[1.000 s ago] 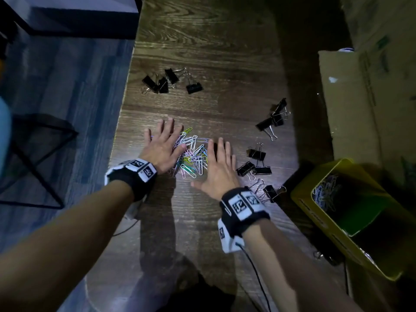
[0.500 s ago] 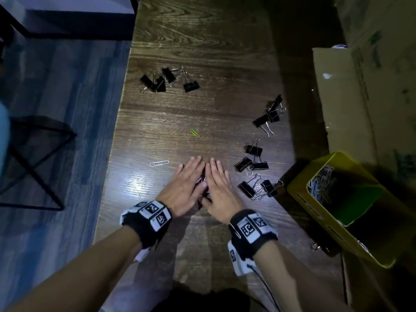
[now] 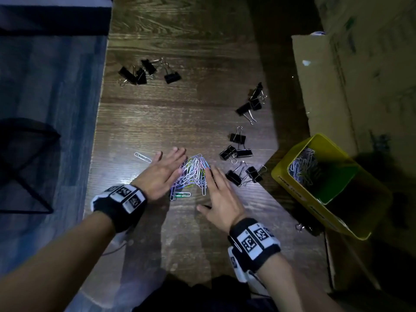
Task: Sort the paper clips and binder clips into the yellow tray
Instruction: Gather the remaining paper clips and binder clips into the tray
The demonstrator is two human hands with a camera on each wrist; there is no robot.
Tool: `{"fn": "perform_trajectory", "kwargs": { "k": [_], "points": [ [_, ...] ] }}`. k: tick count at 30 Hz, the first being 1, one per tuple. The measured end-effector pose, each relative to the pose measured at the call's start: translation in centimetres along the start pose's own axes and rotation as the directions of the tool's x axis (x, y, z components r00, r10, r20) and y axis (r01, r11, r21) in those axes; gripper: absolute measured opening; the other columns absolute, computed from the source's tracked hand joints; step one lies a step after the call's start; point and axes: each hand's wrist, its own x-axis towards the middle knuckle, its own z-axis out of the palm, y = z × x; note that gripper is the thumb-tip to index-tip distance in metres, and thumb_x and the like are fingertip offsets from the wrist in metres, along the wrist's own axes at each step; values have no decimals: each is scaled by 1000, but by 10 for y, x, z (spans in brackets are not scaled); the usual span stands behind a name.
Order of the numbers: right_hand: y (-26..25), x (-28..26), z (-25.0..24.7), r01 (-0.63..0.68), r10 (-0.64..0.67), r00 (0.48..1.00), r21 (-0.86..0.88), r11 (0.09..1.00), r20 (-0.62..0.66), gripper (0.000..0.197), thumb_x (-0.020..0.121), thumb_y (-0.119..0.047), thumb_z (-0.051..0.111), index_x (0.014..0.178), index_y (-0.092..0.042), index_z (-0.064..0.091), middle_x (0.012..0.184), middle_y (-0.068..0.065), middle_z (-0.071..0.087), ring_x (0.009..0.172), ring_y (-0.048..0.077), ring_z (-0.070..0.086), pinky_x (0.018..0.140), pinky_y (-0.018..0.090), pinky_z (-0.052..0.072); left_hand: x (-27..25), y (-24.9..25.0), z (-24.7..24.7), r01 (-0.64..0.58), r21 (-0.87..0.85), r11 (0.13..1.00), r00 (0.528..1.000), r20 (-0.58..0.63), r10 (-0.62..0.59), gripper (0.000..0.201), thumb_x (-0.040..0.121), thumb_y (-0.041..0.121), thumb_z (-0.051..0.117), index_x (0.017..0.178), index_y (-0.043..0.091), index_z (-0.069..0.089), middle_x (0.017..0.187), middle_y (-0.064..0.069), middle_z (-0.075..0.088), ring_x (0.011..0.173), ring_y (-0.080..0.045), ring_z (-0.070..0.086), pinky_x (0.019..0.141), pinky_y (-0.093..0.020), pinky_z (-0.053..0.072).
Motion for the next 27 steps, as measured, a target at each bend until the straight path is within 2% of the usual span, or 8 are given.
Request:
{"fn": "perform_trajectory", "kwargs": {
  "k": [3,7,12,18,20,23,25,27],
  "points": [
    [-8,7,-7,-58,54,995,-47,997,-86,102,78,-47,69,151,-14,5,156,10,12,142,27,10,116,39,19,-15,-4,-2,87,-43,995,967,-235,-95,56,94,55,23,137,25,44,153,2,27,142,-8,17,115,-50,4],
    [-19,35,-23,-123,113,988,-94,988,-104,102,69,-55,74,146,-15,20,145,11,26,132,29,26,105,44,34,-9,-17,-12,432,-221,874,799,-355,-485,44,97,31,41,140,18,39,156,-7,15,145,-20,8,112,-54,1],
    [-24,42,-23,-132,126,990,-106,986,-56,98,67,-49,78,144,-15,27,135,11,29,122,29,30,101,43,40,-9,17,25,358,-92,929,905,-209,-370,65,91,47,24,146,14,23,157,-14,0,144,-28,-8,114,-48,-3],
    [-9,6,-1,-67,65,988,-11,998,-138,71,82,-32,67,142,-16,34,134,11,34,123,27,33,104,38,35,-23,53,44,173,-158,972,974,-120,-192,61,95,39,43,148,21,18,157,-4,-5,143,-16,-11,117,-37,-4],
    [-6,2,-1,-88,93,986,48,995,-135,78,81,-39,69,145,-17,29,134,11,32,125,26,31,107,36,33,-24,46,31,115,-179,977,944,-287,-164,56,92,31,51,144,19,32,156,-7,14,143,-17,11,117,-33,10],
    [-4,6,-8,-120,132,985,104,987,-113,88,77,-46,72,146,-19,25,137,11,28,130,25,27,108,36,32,-17,22,7,323,-229,918,782,-482,-396,53,91,19,52,140,6,35,151,-18,24,139,-29,25,115,-35,20],
    [-6,10,-13,-99,105,989,63,993,-107,91,76,-46,73,146,-19,24,140,12,27,132,27,26,108,37,32,-15,17,7,482,-160,861,784,-360,-506,55,96,26,43,143,3,25,154,-20,14,143,-31,12,116,-46,15],
    [-8,20,-19,-43,45,992,21,999,-115,98,71,-46,77,147,-19,22,146,12,25,135,28,25,111,39,31,-16,27,22,450,-57,891,858,-249,-449,56,98,30,34,145,3,19,156,-17,5,144,-30,1,115,-49,8]
  ]
}}
